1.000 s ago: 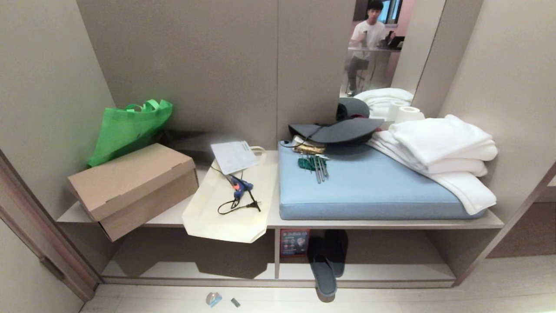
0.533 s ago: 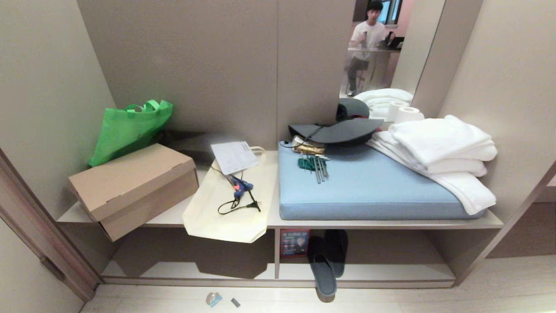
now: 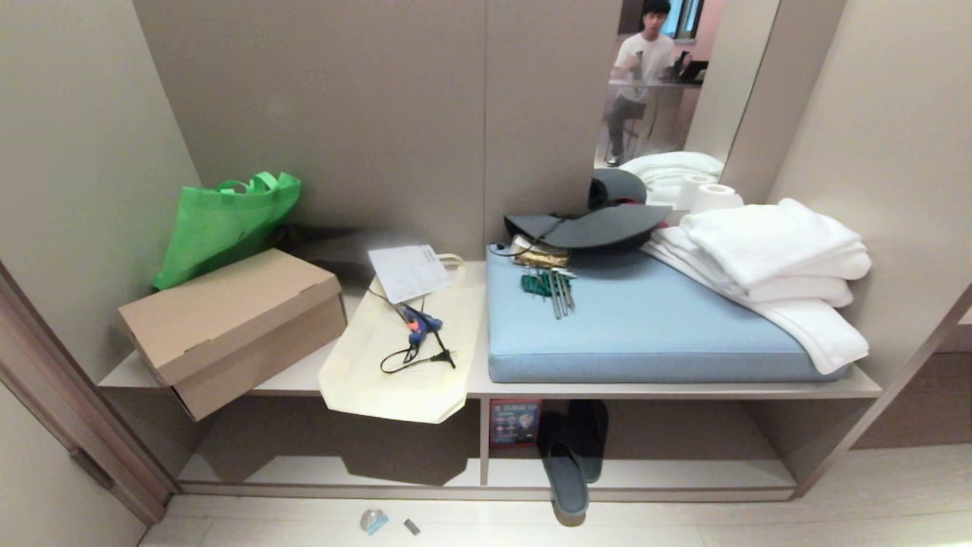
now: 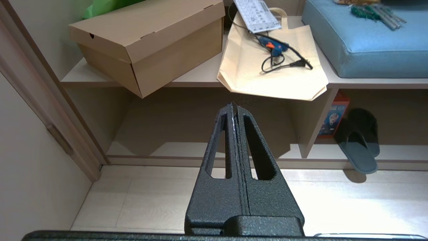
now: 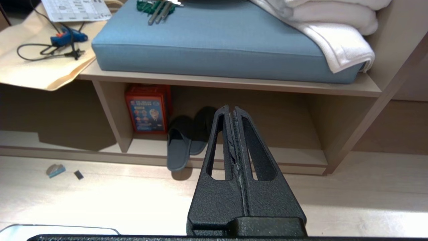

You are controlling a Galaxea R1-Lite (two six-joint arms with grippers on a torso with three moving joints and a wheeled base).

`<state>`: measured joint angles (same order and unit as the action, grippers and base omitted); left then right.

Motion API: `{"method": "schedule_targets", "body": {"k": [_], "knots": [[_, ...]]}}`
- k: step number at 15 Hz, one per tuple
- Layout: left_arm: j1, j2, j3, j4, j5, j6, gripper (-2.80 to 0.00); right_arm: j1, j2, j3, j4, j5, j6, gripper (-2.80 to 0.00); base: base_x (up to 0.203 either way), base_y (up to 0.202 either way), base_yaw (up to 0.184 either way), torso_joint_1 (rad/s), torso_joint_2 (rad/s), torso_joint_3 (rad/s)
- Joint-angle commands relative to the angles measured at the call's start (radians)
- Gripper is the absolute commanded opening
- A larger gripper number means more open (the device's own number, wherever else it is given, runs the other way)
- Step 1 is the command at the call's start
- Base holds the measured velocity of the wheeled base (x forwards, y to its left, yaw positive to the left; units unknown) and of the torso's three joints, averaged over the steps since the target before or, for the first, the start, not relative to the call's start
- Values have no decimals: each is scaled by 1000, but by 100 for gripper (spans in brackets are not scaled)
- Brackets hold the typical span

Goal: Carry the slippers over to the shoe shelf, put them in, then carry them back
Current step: Pick up the slippers in the shoe cabinet

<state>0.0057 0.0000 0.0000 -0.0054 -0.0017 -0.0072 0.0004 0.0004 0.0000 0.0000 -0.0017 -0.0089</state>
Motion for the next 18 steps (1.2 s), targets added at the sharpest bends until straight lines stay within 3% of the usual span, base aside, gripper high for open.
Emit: {"method": "schedule_targets", "body": {"k": [1,18], "knots": [[0,0,0,-1,0,0,-280,1,1,0,0,0,0,-280,0,0,0,7,7,-143],[0,2,0,-1,0,-1,-280,1,1,0,0,0,0,-280,0,0,0,3,2,-193]]}}
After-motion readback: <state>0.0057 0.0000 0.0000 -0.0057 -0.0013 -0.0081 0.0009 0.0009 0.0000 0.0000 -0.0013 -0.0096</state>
